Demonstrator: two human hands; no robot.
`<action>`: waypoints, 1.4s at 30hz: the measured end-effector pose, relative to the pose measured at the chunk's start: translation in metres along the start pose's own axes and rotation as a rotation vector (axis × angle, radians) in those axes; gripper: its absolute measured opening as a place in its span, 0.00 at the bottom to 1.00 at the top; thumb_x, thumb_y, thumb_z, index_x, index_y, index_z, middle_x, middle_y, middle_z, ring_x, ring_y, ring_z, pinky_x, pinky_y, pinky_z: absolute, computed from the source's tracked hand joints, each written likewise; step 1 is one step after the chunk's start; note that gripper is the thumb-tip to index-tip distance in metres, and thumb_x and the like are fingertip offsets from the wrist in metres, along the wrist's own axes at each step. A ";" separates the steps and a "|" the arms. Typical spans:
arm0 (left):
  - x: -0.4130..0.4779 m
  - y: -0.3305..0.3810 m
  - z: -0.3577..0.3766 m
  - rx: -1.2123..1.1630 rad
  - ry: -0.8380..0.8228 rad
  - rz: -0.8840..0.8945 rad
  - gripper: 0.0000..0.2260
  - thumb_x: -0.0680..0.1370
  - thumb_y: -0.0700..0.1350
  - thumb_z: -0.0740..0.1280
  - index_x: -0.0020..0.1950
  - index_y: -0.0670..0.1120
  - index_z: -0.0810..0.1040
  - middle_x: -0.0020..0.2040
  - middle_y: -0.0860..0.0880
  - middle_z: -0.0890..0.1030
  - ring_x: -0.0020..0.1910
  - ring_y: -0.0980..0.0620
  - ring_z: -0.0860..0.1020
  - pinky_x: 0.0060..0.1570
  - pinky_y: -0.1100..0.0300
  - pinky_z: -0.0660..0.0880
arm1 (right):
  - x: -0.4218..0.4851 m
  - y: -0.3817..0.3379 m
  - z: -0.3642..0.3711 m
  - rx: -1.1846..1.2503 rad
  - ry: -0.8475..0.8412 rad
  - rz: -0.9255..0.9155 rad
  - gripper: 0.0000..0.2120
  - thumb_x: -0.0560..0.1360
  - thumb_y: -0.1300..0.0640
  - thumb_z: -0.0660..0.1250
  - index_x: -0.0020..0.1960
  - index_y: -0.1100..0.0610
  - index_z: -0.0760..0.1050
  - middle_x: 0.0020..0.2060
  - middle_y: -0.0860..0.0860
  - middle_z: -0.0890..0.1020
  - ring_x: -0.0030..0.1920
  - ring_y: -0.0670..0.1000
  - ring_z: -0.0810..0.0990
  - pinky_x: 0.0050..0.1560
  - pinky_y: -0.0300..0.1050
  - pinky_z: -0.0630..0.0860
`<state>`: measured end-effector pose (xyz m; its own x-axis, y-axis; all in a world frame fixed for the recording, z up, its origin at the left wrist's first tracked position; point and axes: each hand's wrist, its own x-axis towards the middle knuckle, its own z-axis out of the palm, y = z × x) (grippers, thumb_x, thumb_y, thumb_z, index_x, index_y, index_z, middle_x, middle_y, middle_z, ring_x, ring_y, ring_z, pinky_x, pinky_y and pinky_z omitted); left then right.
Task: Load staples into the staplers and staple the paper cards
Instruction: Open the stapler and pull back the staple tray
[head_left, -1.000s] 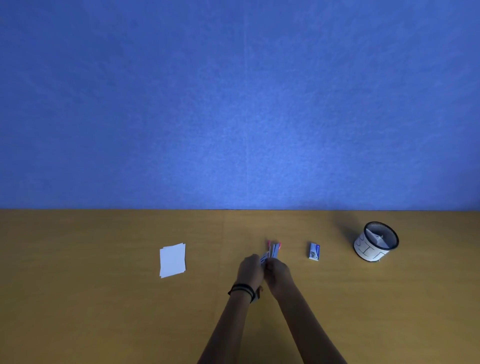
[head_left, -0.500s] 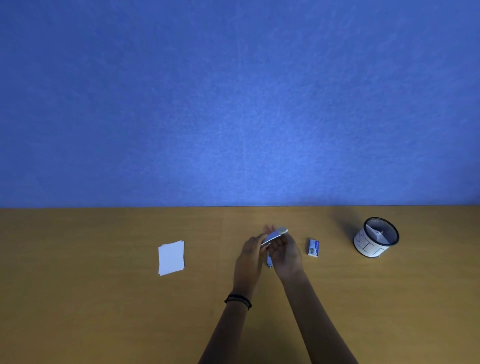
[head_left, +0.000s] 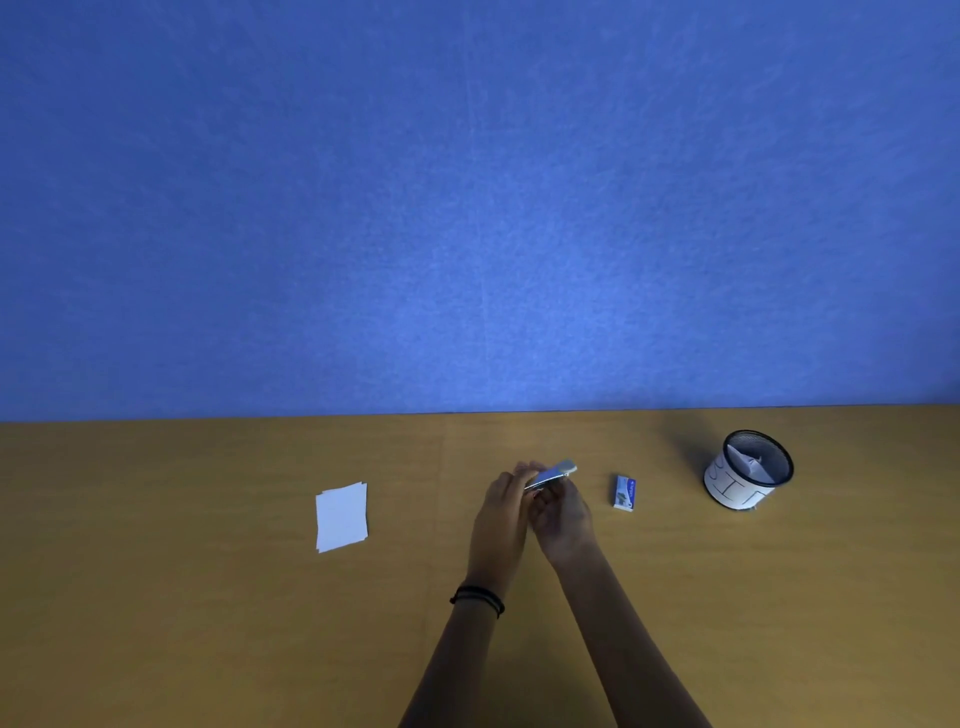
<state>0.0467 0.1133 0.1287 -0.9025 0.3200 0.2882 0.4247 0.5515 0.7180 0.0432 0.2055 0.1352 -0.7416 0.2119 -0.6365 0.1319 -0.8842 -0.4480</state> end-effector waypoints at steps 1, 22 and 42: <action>0.000 0.000 0.000 -0.003 0.016 -0.007 0.14 0.79 0.39 0.60 0.65 0.45 0.73 0.58 0.49 0.77 0.55 0.60 0.72 0.53 0.68 0.72 | 0.000 0.001 0.000 -0.004 0.001 0.002 0.14 0.80 0.58 0.55 0.48 0.63 0.77 0.34 0.53 0.82 0.34 0.48 0.80 0.36 0.38 0.77; 0.009 -0.004 -0.002 -0.841 -0.043 -0.675 0.10 0.81 0.41 0.58 0.45 0.41 0.77 0.30 0.51 0.73 0.27 0.56 0.71 0.26 0.65 0.71 | -0.010 0.001 0.001 -0.035 -0.001 0.011 0.21 0.83 0.54 0.46 0.52 0.66 0.74 0.42 0.58 0.81 0.42 0.53 0.80 0.46 0.44 0.76; 0.017 0.007 -0.019 -1.088 -0.186 -0.837 0.12 0.82 0.41 0.57 0.42 0.41 0.76 0.26 0.52 0.73 0.22 0.58 0.69 0.24 0.67 0.68 | -0.016 -0.001 0.011 -0.261 0.023 -0.159 0.13 0.80 0.61 0.56 0.53 0.64 0.77 0.38 0.56 0.81 0.35 0.50 0.80 0.38 0.39 0.77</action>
<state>0.0334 0.1077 0.1507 -0.7996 0.3398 -0.4951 -0.5788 -0.2164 0.7862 0.0481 0.1985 0.1527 -0.7519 0.3510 -0.5580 0.1821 -0.7030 -0.6875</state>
